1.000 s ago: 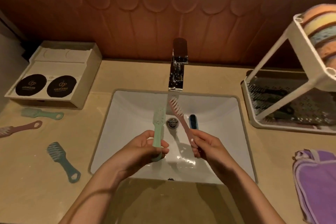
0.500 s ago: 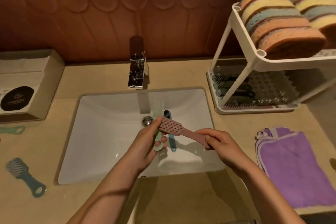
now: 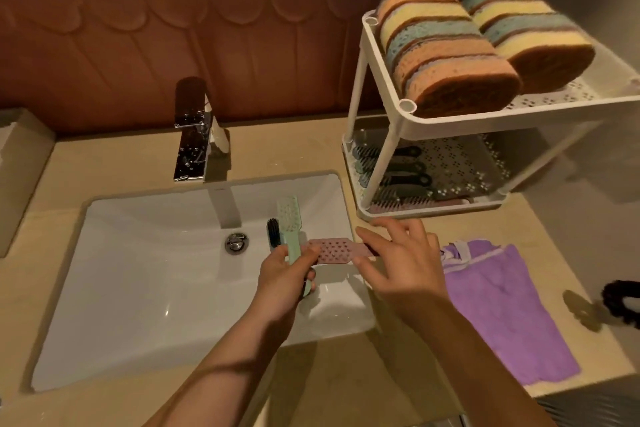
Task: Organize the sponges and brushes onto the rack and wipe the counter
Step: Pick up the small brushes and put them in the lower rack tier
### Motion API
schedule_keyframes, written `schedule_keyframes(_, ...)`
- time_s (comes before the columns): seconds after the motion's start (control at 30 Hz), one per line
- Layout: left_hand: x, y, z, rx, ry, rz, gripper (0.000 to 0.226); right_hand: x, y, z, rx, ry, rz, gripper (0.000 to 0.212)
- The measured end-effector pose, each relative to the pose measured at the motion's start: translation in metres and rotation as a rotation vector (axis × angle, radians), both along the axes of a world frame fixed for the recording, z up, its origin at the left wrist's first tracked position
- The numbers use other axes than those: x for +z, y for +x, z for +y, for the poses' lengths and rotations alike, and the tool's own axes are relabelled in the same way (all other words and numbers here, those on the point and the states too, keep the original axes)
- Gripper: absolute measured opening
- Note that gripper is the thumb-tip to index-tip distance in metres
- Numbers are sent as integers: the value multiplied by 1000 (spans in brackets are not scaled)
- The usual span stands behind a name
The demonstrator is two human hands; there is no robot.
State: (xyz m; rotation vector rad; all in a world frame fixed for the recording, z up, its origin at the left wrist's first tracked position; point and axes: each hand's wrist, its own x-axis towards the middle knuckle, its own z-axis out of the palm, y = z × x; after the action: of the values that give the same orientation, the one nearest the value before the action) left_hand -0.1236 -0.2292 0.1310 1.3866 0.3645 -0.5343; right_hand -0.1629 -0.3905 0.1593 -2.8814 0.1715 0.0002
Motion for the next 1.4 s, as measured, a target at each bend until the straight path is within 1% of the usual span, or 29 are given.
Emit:
schedule_keyframes(0.07,-1,1,-12,11,7,-13,12,5,3,-5,17,-136,-39,43)
schedule_keyframes(0.17,-2,4,-26,9,28,-29,14,9,7,-14,79,-201,21,47)
schedule_keyframes(0.2,-1,4,-31,10,24,-28,14,11,8,-15,118,-178,42,47)
schedule_keyframes(0.27,-1,4,-40,15,9,-24,13,10,9,-20,131,-41,102,49)
schedule_keyframes(0.33,-2,3,-50,16,0,-6,16,9,8,-27,112,36,96,50)
schedule_keyframes(0.47,-1,1,-64,-14,-48,85,22,5,8,-43,71,132,126,44)
schedule_keyframes(0.6,5,2,-72,-53,-63,134,24,-7,9,-58,41,277,101,50)
schedule_keyframes(0.73,14,9,-76,0,-78,238,20,-13,23,-89,-48,251,-7,36)
schedule_keyframes(0.83,12,14,-72,54,-82,295,20,-21,51,-119,-154,196,-37,33)
schedule_keyframes(0.9,8,14,-68,88,-97,323,19,-31,73,-136,-222,171,14,33)
schedule_keyframes(0.93,7,15,-66,100,-110,335,18,-37,83,-142,-239,189,31,33)
schedule_keyframes(1.03,8,13,-62,123,-132,360,19,-53,106,-154,-236,254,56,32)
schedule_keyframes(1.17,8,10,-56,134,-130,374,20,-65,127,-162,-230,228,197,33)
schedule_keyframes(1.4,4,7,-47,140,-146,391,20,-71,129,-167,-216,292,230,31)
